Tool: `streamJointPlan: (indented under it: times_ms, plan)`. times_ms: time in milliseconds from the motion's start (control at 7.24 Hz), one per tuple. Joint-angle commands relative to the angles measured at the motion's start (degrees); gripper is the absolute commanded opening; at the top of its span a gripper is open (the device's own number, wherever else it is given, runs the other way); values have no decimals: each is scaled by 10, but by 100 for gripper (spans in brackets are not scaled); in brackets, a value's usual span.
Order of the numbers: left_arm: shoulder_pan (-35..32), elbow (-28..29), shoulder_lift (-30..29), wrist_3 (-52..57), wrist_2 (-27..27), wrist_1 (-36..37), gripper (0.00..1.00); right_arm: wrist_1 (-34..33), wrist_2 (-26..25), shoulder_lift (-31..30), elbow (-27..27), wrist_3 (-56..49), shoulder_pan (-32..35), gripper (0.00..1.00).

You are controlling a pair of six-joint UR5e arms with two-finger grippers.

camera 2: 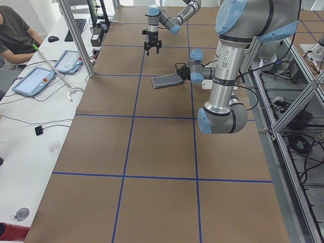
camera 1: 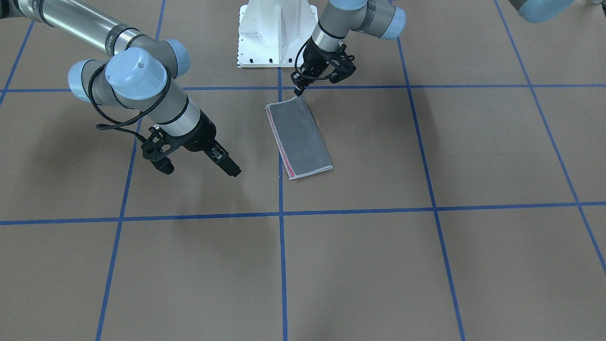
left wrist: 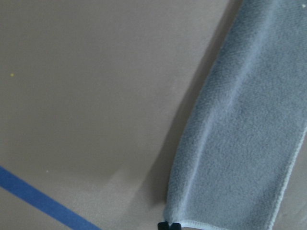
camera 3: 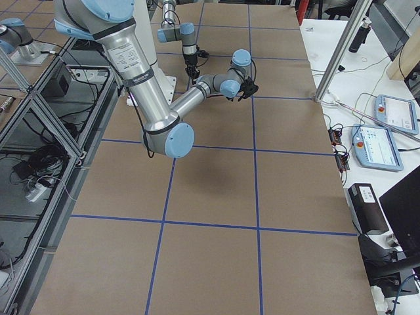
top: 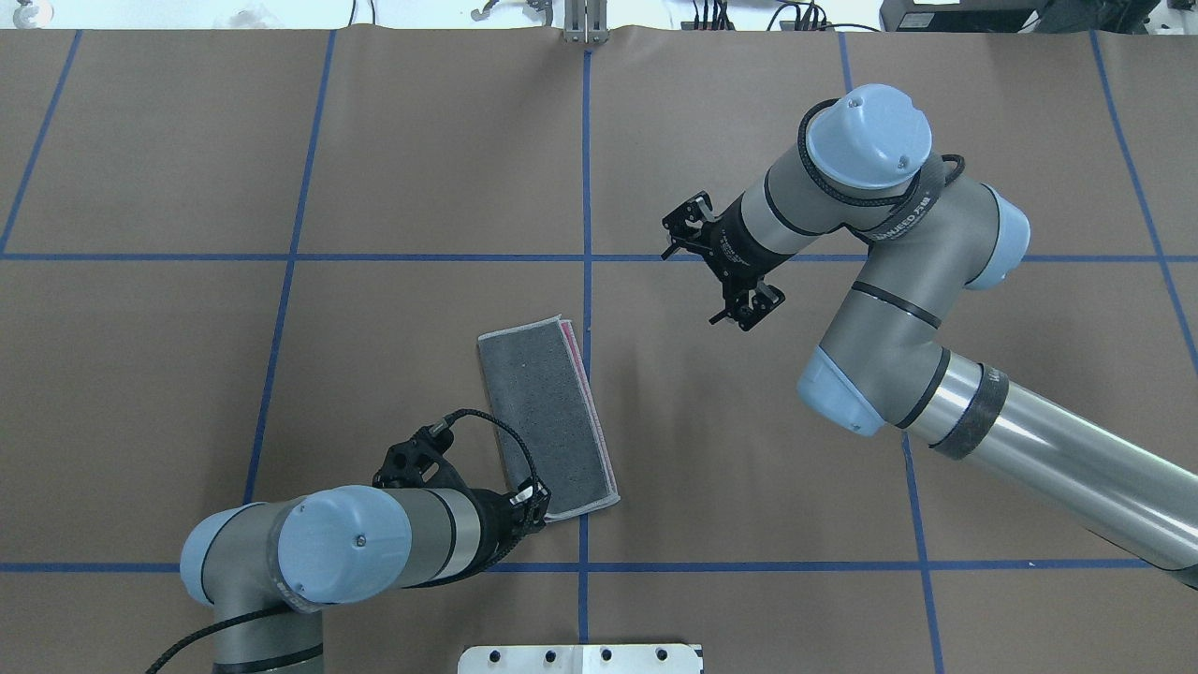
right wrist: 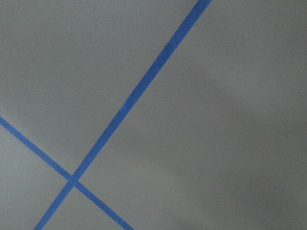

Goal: Fold towel twice with both arms
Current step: 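Grasp the near end of the strip with the left gripper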

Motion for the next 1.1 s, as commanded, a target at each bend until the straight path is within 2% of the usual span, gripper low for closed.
streamJointPlan:
  times_ms: [0, 414, 967]
  plan:
    - [-54, 0, 1, 59, -62, -1, 0, 0, -1, 1, 0, -1, 0, 100]
    - [-118, 2, 30, 157, -158, -1, 0, 0, -2, 2, 0, -1, 1, 100]
    - [-140, 5, 64, 219, -182, 0, 0, 0, -2, 5, 1, 0, 4, 100]
